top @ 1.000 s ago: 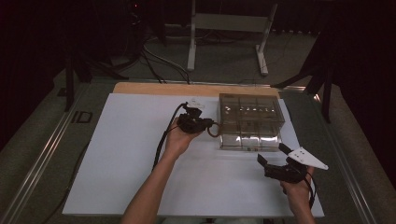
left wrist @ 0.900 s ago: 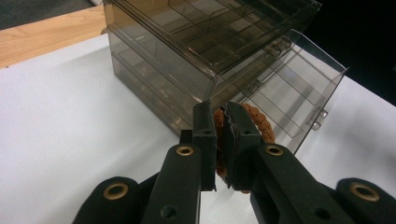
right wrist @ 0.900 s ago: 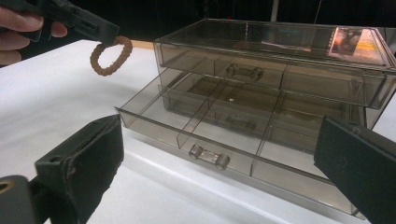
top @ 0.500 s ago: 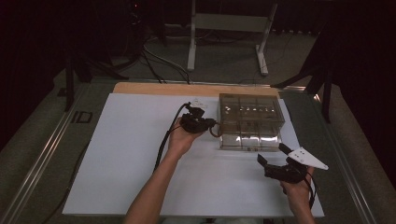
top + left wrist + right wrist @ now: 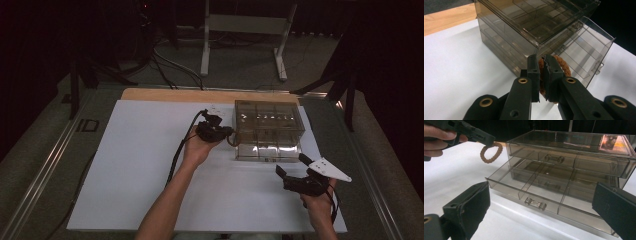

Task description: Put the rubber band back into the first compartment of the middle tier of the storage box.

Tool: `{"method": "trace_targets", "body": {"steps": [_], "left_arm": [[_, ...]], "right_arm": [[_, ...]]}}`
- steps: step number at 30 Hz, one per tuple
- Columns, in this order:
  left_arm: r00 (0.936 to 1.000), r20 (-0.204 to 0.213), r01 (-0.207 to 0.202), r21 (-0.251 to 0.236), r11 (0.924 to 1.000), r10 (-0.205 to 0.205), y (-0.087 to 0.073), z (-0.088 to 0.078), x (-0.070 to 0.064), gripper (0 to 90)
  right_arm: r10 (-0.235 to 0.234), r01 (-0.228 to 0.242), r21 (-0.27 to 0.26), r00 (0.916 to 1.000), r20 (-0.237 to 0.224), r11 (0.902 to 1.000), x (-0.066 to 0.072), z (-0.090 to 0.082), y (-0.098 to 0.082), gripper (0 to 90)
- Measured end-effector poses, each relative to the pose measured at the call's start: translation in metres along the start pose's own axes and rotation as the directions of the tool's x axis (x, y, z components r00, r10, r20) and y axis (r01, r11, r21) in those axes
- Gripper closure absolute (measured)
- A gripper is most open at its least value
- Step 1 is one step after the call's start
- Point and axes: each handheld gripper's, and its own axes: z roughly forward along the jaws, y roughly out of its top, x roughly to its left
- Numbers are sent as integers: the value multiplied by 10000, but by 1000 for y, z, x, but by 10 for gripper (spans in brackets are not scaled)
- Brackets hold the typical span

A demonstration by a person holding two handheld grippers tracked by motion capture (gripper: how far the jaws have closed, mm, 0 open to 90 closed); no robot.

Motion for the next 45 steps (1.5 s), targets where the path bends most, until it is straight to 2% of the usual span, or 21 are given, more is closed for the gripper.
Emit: {"method": "trace_targets", "body": {"steps": [20,45], "left_arm": [[9999,-69,-144,-115,9998,143,5,6,-7,859],[9999,-155,-55,-135,9999,53,5,15,-10,859]], "right_arm": [[2,-2,32,10000,-9,10000,0,1,0,20],[4,-4,24,10000,11,10000,0,-1,0,20]]}}
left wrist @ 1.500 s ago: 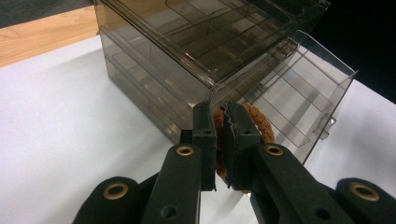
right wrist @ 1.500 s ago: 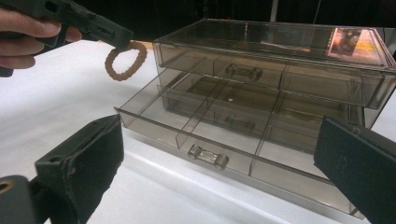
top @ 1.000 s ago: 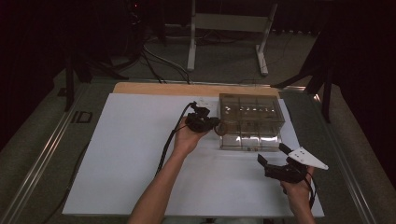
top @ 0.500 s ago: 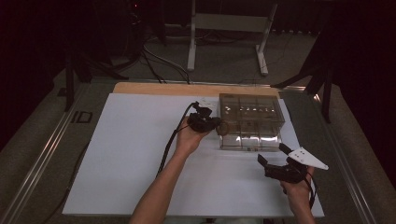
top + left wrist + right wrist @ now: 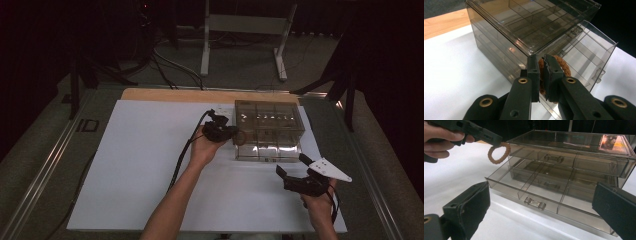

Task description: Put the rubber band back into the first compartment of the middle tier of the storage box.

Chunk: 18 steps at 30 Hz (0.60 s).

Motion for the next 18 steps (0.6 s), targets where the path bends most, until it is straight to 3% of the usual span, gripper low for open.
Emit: {"method": "trace_targets", "body": {"steps": [18], "left_arm": [[9999,108,-25,94,10000,24,-1,8,-5,859]], "right_arm": [[9,-9,-5,10000,2,10000,0,0,0,20]]}}
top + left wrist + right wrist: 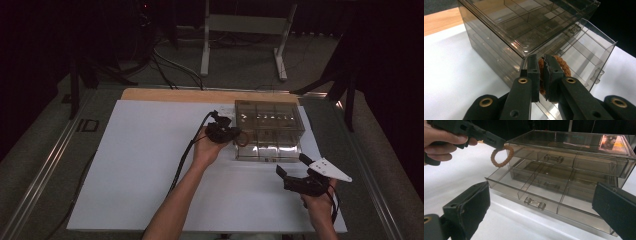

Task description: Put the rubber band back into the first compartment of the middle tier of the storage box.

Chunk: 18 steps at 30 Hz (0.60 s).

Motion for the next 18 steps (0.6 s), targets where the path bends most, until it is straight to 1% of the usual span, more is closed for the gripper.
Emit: {"method": "trace_targets", "body": {"steps": [10,18], "left_arm": [[10000,25,-5,10,10000,5,-1,3,-3,859],[9999,57,-111,131,9999,110,-2,7,-6,858]], "right_arm": [[-5,5,8,10000,-12,10000,0,0,0,20],[-16,16,-7,10000,-29,10000,1,1,0,20]]}}
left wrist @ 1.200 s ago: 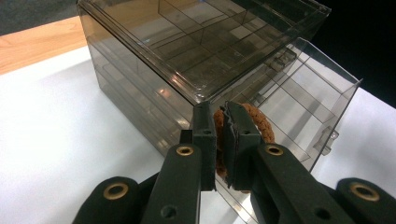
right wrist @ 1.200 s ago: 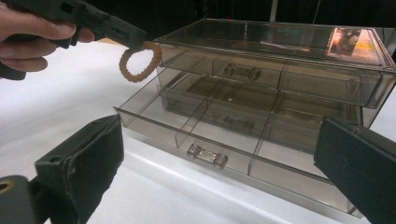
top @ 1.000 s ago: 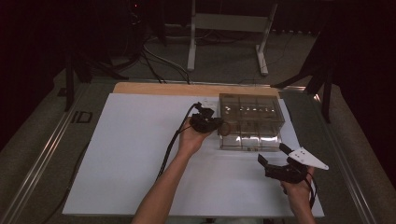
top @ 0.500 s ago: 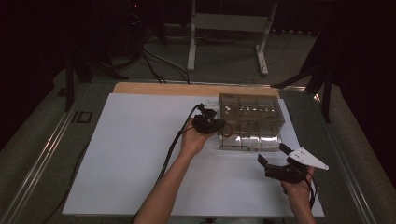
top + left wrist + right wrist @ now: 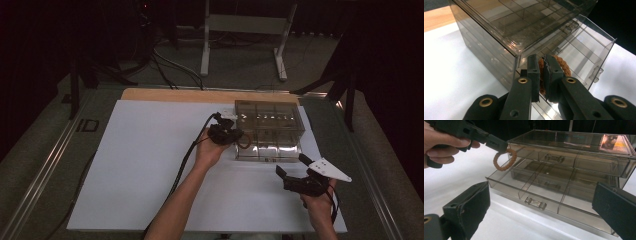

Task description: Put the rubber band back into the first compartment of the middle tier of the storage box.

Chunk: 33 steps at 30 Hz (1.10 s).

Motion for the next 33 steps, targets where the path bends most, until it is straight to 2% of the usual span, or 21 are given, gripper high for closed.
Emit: {"method": "trace_targets", "body": {"steps": [13,15,17,18,20,22,24,31,33], "left_arm": [[9998,146,-142,204,9997,139,-3,7,-5,857],[9996,231,-175,276,9995,169,-3,7,-6,856],[9976,653,-235,257,9994,218,-4,8,-7,838],[9972,716,-247,190,9995,233,-4,8,-8,763],[9966,828,7,-67,10000,-1,-5,7,-6,576],[9953,942,264,-328,9991,-232,-5,4,-4,482],[9956,882,354,-381,9986,-319,-5,3,-3,403],[9987,512,54,-235,9997,-42,-6,0,-5,285],[9987,494,130,-308,9994,-114,-6,-1,-4,268]], "right_arm": [[-15,15,-5,10000,-18,10000,0,0,0,20],[-20,20,2,10000,-20,10000,0,0,0,20],[-30,30,5,10000,-18,10000,0,0,0,20],[-31,31,9,10000,-12,10000,0,0,0,20],[-4,4,4,10000,-13,10000,0,0,0,20],[-6,6,-5,10000,-11,10000,0,0,0,20],[2,-2,-1,10000,-9,10000,0,0,0,20],[-19,19,2,10000,-17,10000,0,0,0,20],[-17,17,4,10000,-16,10000,0,0,0,20]]}}
